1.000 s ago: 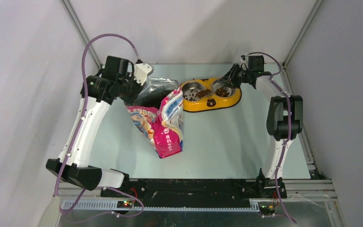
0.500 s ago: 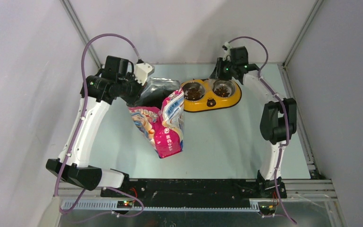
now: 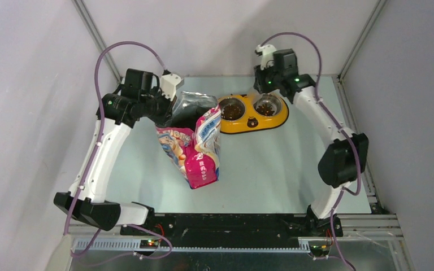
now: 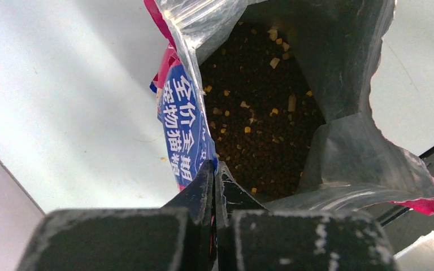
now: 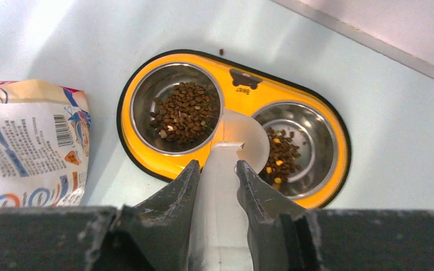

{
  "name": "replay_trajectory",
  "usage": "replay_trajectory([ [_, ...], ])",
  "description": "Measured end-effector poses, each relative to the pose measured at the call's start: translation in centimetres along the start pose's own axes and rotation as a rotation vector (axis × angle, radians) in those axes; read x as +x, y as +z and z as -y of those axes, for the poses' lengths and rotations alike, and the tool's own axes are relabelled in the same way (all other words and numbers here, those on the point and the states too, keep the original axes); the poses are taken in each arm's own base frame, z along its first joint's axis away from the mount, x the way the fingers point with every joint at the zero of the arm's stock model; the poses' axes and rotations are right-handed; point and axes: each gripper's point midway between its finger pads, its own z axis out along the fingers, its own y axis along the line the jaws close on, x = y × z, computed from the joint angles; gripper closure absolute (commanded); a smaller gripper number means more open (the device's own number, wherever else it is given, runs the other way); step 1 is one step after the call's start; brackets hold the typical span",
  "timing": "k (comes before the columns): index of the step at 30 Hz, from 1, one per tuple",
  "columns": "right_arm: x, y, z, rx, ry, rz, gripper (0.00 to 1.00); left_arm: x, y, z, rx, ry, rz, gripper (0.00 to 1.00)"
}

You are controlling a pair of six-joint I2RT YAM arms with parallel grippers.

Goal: Serve the pet food

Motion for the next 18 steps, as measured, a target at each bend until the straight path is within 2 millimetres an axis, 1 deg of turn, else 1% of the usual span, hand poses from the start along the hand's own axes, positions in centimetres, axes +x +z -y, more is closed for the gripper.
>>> replay_trajectory([
  [1, -0.4, -0.8, 0.5, 0.0, 0.007, 0.012, 1.0, 0.1, 0.0, 0.1, 0.0, -0.006, 0.002, 0.89],
  [2, -1.0, -2.1, 1.3, -0.006, 0.028, 0.028, 1.0, 0.2, 0.1, 0.1, -0.001, -0.013, 0.006, 0.74],
  [3, -1.3, -3.0, 1.9, -0.013, 0.055, 0.04, 1.0, 0.3, 0.0, 0.1, -0.003, -0.017, 0.008, 0.66],
  [4, -1.7, -4.2, 2.7, -0.023, 0.089, 0.052, 1.0, 0.2, -0.1, 0.1, -0.005, -0.022, 0.012, 0.52],
  [5, -1.9, -5.3, 3.2, -0.039, 0.123, 0.061, 1.0, 0.1, -0.1, 0.1, -0.009, -0.033, 0.02, 0.43],
  [7, -2.4, -7.4, 4.2, -0.077, 0.201, 0.069, 1.0, -0.2, -0.2, -0.1, -0.023, -0.064, 0.032, 0.36],
  [8, -2.9, -8.3, 4.6, -0.097, 0.239, 0.076, 1.0, -0.3, -0.2, -0.3, -0.034, -0.079, 0.035, 0.35],
  [10, -4.5, -10.0, 4.7, -0.139, 0.302, 0.103, 1.0, -0.4, -0.2, -0.7, -0.056, -0.108, 0.039, 0.34],
  [12, -7.0, -11.8, 4.1, -0.192, 0.352, 0.153, 1.0, -0.4, -0.1, -1.2, -0.082, -0.138, 0.04, 0.36],
  [13, -8.6, -13.0, 3.4, -0.224, 0.371, 0.19, 1.0, -0.5, -0.1, -1.5, -0.099, -0.154, 0.038, 0.37],
  [14, -9.8, -13.8, 2.9, -0.248, 0.378, 0.216, 1.0, -0.6, 0.0, -1.8, -0.112, -0.167, 0.038, 0.39],
  [16, -12.4, -15.5, 0.8, -0.314, 0.364, 0.272, 1.0, -1.0, 0.3, -2.5, -0.139, -0.187, 0.038, 0.44],
  [18, -14.3, -16.9, -2.2, -0.393, 0.33, 0.309, 1.0, -1.5, 0.6, -3.1, -0.162, -0.205, 0.041, 0.52],
])
